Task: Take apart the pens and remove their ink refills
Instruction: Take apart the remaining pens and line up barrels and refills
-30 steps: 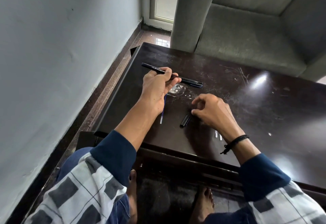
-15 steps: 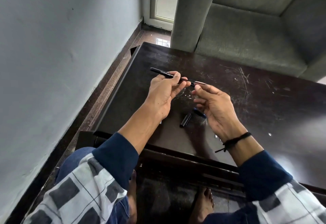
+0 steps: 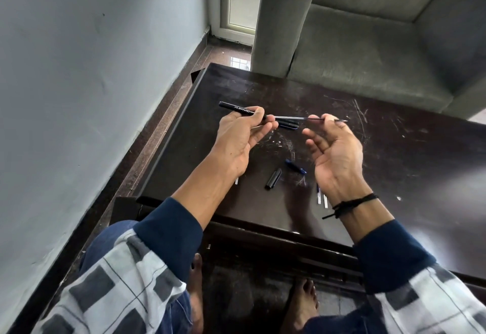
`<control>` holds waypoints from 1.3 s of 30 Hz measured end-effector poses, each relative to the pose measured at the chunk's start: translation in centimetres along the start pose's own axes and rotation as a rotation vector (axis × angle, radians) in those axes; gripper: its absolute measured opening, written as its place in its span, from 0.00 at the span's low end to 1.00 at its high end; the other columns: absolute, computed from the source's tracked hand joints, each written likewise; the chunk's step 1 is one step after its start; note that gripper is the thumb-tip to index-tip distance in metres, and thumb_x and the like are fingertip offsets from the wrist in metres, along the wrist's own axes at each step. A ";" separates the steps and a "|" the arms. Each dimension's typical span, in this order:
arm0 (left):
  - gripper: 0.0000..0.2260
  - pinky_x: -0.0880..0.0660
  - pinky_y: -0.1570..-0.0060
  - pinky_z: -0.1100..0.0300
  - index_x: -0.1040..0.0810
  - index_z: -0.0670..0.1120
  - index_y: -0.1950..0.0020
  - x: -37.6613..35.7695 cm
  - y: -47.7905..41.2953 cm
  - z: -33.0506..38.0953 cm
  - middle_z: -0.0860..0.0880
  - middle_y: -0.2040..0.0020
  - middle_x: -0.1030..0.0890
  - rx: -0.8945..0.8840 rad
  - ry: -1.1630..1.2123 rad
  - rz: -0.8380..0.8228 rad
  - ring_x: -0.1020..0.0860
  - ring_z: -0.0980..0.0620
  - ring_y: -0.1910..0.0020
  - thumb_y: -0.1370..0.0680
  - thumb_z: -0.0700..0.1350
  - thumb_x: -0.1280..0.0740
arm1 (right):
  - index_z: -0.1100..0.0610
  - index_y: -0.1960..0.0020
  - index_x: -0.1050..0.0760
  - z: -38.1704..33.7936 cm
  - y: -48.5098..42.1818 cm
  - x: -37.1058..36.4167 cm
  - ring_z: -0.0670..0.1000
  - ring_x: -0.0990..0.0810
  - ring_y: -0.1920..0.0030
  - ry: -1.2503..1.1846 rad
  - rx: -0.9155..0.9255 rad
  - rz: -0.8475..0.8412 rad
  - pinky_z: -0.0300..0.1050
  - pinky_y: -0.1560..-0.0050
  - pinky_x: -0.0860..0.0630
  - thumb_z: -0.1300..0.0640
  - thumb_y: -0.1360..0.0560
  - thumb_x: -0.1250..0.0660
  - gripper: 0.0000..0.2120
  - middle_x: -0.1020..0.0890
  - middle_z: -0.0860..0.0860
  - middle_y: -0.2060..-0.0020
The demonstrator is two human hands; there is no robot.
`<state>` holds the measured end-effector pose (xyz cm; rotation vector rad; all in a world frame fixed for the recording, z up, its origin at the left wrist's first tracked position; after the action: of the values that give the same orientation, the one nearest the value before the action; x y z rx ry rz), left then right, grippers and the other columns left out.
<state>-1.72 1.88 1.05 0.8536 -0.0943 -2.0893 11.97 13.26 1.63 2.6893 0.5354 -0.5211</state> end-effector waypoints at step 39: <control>0.05 0.19 0.57 0.62 0.19 0.44 0.46 0.4 0.2 0.3 0.44 0.55 0.14 -0.004 -0.211 -0.022 0.16 0.49 0.57 0.20 0.43 0.30 | 0.54 0.58 0.20 -1.0 -0.4 -0.2 0.45 0.27 0.73 0.345 0.213 -0.007 0.38 0.71 0.28 0.59 0.22 0.29 0.07 0.23 0.50 0.71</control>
<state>-1.95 1.41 1.10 0.6321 -0.1942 -2.1943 11.95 13.97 2.49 3.0033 0.6103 -0.1166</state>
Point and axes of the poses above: each hand's wrist, its own y-axis away from the middle knuckle, its own x-axis out of the back of the hand, z = x × y, the point moved 4 cm from there along -y, towards the middle knuckle
